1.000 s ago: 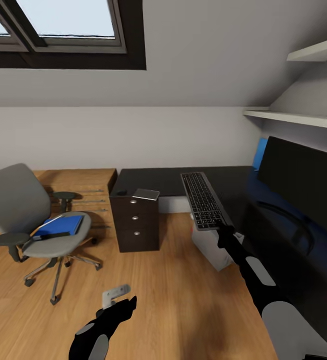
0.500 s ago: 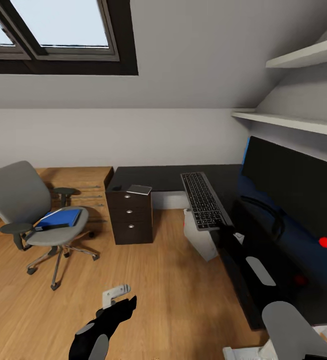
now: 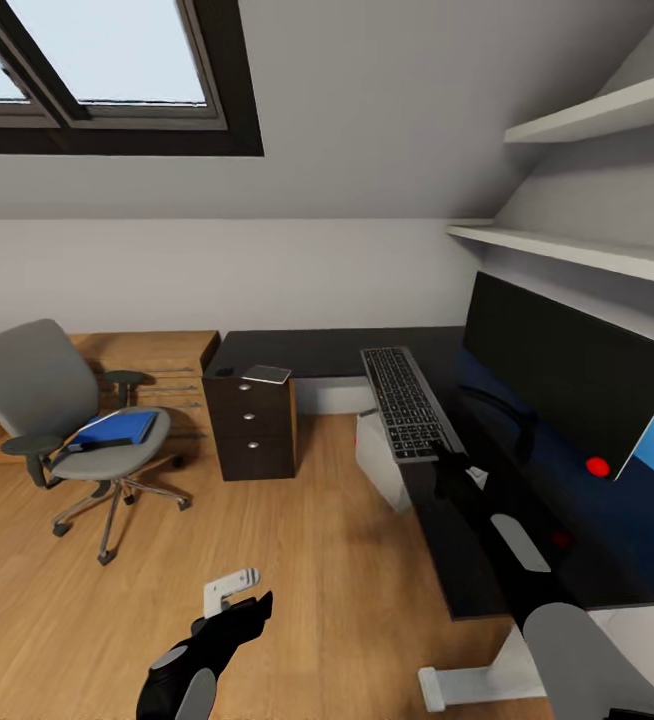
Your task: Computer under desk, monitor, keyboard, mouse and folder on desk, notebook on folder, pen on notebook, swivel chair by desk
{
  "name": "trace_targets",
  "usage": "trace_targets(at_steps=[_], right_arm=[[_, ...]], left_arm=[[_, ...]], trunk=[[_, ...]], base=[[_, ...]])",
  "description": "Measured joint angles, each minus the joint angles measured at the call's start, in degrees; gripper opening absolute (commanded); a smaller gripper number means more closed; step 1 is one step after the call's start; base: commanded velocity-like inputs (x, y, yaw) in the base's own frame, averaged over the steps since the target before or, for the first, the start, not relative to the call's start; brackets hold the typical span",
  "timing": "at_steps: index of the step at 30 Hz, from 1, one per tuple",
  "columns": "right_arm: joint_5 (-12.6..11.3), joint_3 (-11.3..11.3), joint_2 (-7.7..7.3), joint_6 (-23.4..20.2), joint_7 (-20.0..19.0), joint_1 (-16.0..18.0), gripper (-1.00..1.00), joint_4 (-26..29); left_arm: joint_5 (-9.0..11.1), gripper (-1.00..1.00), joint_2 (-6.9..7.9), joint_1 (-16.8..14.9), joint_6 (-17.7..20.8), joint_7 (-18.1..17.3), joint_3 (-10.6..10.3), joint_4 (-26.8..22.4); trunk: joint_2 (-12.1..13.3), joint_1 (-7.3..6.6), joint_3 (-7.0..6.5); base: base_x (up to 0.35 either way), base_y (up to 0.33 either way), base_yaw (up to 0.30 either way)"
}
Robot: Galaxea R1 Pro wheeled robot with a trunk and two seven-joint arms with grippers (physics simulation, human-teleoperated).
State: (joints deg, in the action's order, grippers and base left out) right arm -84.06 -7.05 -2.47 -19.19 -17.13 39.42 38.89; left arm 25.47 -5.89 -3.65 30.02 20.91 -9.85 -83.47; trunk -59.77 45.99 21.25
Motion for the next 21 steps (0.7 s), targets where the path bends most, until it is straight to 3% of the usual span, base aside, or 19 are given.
trace_targets(at_steps=[10,14,21], right_arm=[[0.1,-2.2,-0.01,0.0,4.3,0.0,-1.0,-0.8],[0.2,-2.2,0.06,0.2,7.8,0.0,-1.0,-1.3],[0.0,-2.1,0.22,0.5,9.5,0.0,-1.0,-1.8]], left_arm=[[-0.2,1.0,0.09,0.0,-0.3,0.1,0.1,0.1],[-0.2,1.0,0.08,0.0,-0.3,0.1,0.1,0.0],[-0.2,1.0,0.08,0.0,-0.3,0.0,0.1,0.0]], trunk=[[0.0,0.0,0.0],[0.0,0.0,0.0],[0.0,0.0,0.0]], base=[[0.0,-0.281,0.0],[0.0,-0.075,0.0],[0.0,-0.01,0.0]])
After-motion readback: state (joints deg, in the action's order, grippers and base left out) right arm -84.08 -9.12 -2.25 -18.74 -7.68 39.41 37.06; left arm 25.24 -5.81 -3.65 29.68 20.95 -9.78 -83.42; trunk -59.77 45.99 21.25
